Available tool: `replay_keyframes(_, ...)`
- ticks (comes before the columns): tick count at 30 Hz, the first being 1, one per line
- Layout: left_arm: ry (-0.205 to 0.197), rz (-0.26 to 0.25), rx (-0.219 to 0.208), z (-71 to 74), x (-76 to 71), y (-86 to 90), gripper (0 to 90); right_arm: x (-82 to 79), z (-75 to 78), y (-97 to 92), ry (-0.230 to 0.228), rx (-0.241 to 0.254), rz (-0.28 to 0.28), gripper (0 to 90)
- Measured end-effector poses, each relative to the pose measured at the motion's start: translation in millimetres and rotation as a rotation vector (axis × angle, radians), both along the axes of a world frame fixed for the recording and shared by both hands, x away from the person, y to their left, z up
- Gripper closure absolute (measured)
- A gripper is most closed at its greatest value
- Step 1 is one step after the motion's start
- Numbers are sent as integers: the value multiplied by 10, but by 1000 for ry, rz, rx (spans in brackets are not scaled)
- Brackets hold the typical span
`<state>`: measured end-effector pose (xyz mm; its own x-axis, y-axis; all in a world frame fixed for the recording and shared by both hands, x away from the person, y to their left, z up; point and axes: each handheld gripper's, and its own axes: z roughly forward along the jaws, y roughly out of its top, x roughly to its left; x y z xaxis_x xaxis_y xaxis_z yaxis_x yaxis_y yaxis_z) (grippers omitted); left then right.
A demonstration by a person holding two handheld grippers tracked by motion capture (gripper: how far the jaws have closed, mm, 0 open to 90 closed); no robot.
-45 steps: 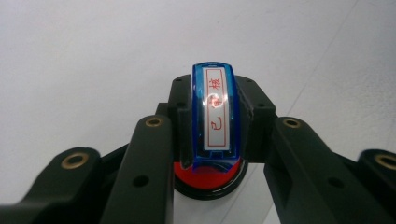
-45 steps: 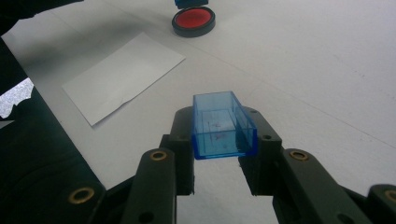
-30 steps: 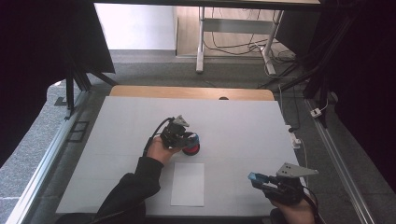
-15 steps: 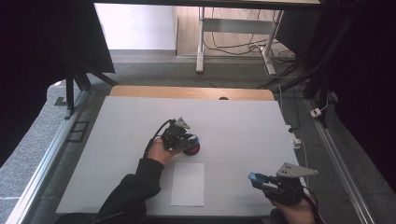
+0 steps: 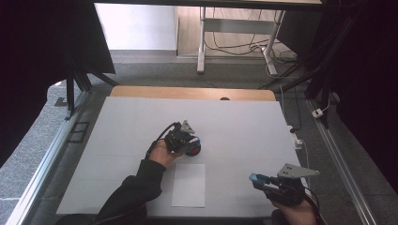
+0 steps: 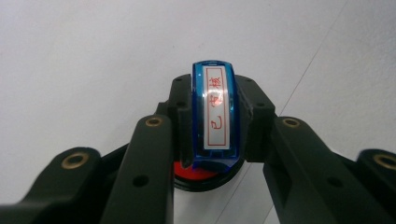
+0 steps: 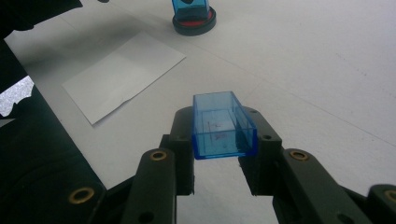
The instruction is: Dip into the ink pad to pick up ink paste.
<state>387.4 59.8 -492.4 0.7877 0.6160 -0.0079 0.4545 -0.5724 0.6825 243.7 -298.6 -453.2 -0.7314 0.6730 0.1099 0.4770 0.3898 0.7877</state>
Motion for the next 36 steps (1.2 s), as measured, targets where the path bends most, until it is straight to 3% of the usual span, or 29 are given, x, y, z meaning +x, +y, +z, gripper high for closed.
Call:
replay_keyframes(11,128,31,-113,-26,147,134,706,-1,0,1,-1,-2,0,687)
replay_keyframes(14,143,32,-130,-34,165,153,706,0,-1,2,0,0,1,687)
replay_keyframes(18,116,29,-96,-20,131,113,706,1,-2,1,0,0,1,687)
replay_keyframes(26,16,23,-8,-4,7,-4,706,-1,0,7,1,-4,1,687)
replay_keyframes(36,27,28,-51,-28,21,45,704,-4,2,6,-2,-6,3,687)
